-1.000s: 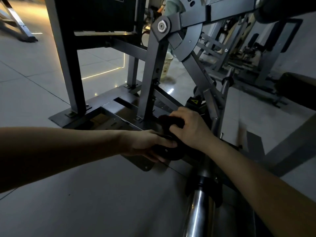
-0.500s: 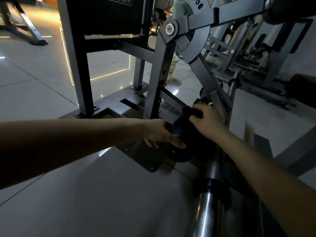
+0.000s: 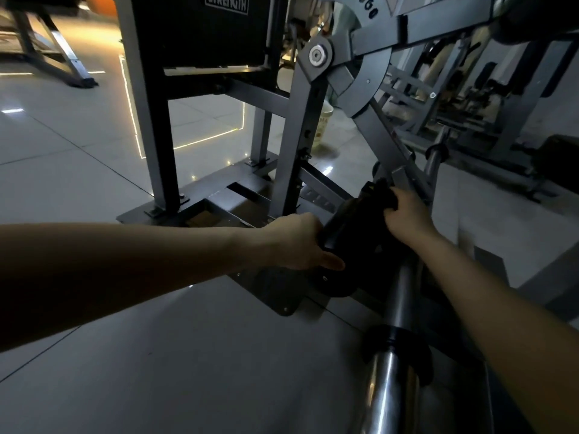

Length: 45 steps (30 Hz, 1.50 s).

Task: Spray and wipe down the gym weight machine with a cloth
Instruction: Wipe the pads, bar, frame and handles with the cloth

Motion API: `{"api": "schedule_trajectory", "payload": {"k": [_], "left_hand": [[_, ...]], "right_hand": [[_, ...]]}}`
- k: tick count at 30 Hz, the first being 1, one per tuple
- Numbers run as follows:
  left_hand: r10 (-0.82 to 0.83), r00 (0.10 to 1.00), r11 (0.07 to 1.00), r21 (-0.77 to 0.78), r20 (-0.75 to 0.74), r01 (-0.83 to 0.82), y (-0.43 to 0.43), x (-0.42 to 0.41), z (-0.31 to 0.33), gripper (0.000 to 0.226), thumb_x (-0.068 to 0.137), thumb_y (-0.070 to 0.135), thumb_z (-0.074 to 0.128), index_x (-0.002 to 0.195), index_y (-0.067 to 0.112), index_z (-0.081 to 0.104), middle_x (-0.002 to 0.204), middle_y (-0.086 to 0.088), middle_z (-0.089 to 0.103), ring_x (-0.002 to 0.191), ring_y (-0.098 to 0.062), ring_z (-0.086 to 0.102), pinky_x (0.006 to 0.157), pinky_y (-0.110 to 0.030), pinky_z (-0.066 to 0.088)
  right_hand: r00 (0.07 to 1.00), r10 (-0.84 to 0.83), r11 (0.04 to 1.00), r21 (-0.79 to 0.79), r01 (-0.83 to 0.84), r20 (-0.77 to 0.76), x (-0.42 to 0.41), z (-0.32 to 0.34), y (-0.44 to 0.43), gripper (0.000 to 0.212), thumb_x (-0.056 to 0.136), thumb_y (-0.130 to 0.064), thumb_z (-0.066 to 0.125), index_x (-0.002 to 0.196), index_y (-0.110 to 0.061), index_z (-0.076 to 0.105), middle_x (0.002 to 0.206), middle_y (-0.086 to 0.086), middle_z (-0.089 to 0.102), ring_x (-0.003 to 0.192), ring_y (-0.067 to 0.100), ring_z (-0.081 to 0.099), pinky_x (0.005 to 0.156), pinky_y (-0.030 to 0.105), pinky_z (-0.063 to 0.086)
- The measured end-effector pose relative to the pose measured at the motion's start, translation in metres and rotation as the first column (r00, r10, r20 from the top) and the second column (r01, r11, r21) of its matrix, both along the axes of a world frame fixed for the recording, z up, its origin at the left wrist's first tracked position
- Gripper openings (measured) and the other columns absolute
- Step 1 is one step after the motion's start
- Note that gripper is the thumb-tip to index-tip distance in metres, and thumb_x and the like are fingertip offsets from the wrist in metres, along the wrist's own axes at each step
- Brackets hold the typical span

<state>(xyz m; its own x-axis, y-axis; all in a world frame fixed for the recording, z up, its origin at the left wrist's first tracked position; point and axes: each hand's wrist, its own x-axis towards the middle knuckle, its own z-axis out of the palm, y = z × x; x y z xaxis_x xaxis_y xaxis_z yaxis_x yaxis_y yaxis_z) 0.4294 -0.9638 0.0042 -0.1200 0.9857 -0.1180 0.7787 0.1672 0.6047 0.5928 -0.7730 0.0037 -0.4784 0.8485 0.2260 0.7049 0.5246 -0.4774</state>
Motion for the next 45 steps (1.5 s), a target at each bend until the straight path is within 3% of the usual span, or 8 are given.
{"api": "schedule_trajectory", "payload": {"k": [4,9,14,21,28,37,40,45], "left_hand": [[0.002,0.989,1.000,0.008,-0.151,0.000,-0.002,0.002,0.009,0.056,0.075,0.068,0.077,0.106,0.022,0.066,0.095,0.001,0.070,0.084,-0.017,0.067,0.079,-0.038,0.059],[0.022,0.890,0.963,-0.247,0.455,0.103,0.006,-0.015,-0.013,0.039,0.083,0.044,0.081,0.113,0.024,0.066,0.112,0.000,0.072,0.102,-0.018,0.072,0.089,-0.035,0.058],[-0.008,0.738,0.949,-0.228,0.675,0.219,0.003,-0.021,-0.043,0.035,0.088,0.024,0.075,0.121,0.020,0.064,0.118,-0.006,0.074,0.117,-0.033,0.067,0.108,-0.050,0.049],[-0.026,0.805,0.972,-0.172,0.592,0.158,-0.001,-0.016,-0.037,0.041,0.081,0.034,0.084,0.115,0.018,0.069,0.107,-0.001,0.077,0.101,-0.026,0.074,0.097,-0.044,0.058],[-0.099,0.995,0.995,-0.011,-0.026,0.098,-0.002,-0.010,-0.009,0.040,0.075,0.062,0.081,0.098,0.033,0.064,0.093,0.013,0.067,0.083,-0.008,0.064,0.065,-0.025,0.048],[-0.060,0.850,0.915,-0.311,0.523,0.256,0.012,-0.026,-0.034,0.046,0.079,0.041,0.082,0.119,0.042,0.058,0.128,0.005,0.068,0.121,-0.021,0.063,0.108,-0.045,0.046],[-0.078,0.826,0.902,-0.314,0.558,0.297,0.013,-0.023,-0.028,0.039,0.090,0.030,0.074,0.126,0.031,0.060,0.127,0.003,0.070,0.120,-0.020,0.065,0.114,-0.047,0.042],[-0.040,0.891,0.908,-0.356,0.453,0.222,0.018,-0.017,-0.009,0.021,0.086,0.028,0.080,0.105,0.026,0.069,0.104,0.006,0.077,0.109,-0.023,0.071,0.108,-0.045,0.050]], "right_hand": [[1.000,-0.028,1.000,0.007,0.029,-0.007,-0.007,0.006,-0.013,0.012,0.094,-0.011,0.053,0.099,-0.017,0.061,0.095,0.008,0.061,0.091,0.030,0.060,0.070,0.031,0.039],[0.938,0.344,0.938,0.020,-0.345,0.028,-0.021,0.022,-0.107,0.013,0.086,-0.026,0.065,0.075,-0.033,0.062,0.074,-0.012,0.061,0.071,0.008,0.059,0.063,0.027,0.043],[0.871,0.481,0.862,0.131,-0.490,0.096,-0.022,0.014,-0.119,0.011,0.080,-0.038,0.055,0.087,-0.030,0.058,0.084,-0.016,0.048,0.081,0.010,0.053,0.067,0.025,0.040],[0.997,0.074,0.992,0.097,-0.075,0.009,-0.002,-0.005,-0.005,0.038,0.096,-0.009,0.052,0.131,-0.017,0.062,0.126,0.017,0.060,0.118,0.037,0.058,0.100,0.041,0.048],[0.997,-0.058,0.996,0.070,0.054,0.051,-0.002,-0.003,-0.007,0.036,0.091,-0.011,0.050,0.124,-0.019,0.063,0.119,0.015,0.064,0.111,0.038,0.060,0.093,0.042,0.052],[0.869,0.455,0.869,0.118,-0.481,0.193,-0.031,0.021,-0.121,0.027,0.082,-0.033,0.060,0.064,-0.034,0.040,0.069,-0.011,0.047,0.065,0.003,0.047,0.061,0.028,0.035],[0.890,0.428,0.881,0.147,-0.450,0.161,-0.025,0.015,-0.091,0.002,0.090,-0.023,0.061,0.088,-0.025,0.062,0.088,-0.006,0.050,0.080,0.013,0.052,0.072,0.032,0.044],[0.965,0.094,0.970,0.195,-0.144,0.244,-0.026,0.010,-0.026,0.040,0.100,-0.013,0.048,0.138,-0.018,0.056,0.131,0.017,0.047,0.119,0.037,0.050,0.093,0.039,0.045]]}}
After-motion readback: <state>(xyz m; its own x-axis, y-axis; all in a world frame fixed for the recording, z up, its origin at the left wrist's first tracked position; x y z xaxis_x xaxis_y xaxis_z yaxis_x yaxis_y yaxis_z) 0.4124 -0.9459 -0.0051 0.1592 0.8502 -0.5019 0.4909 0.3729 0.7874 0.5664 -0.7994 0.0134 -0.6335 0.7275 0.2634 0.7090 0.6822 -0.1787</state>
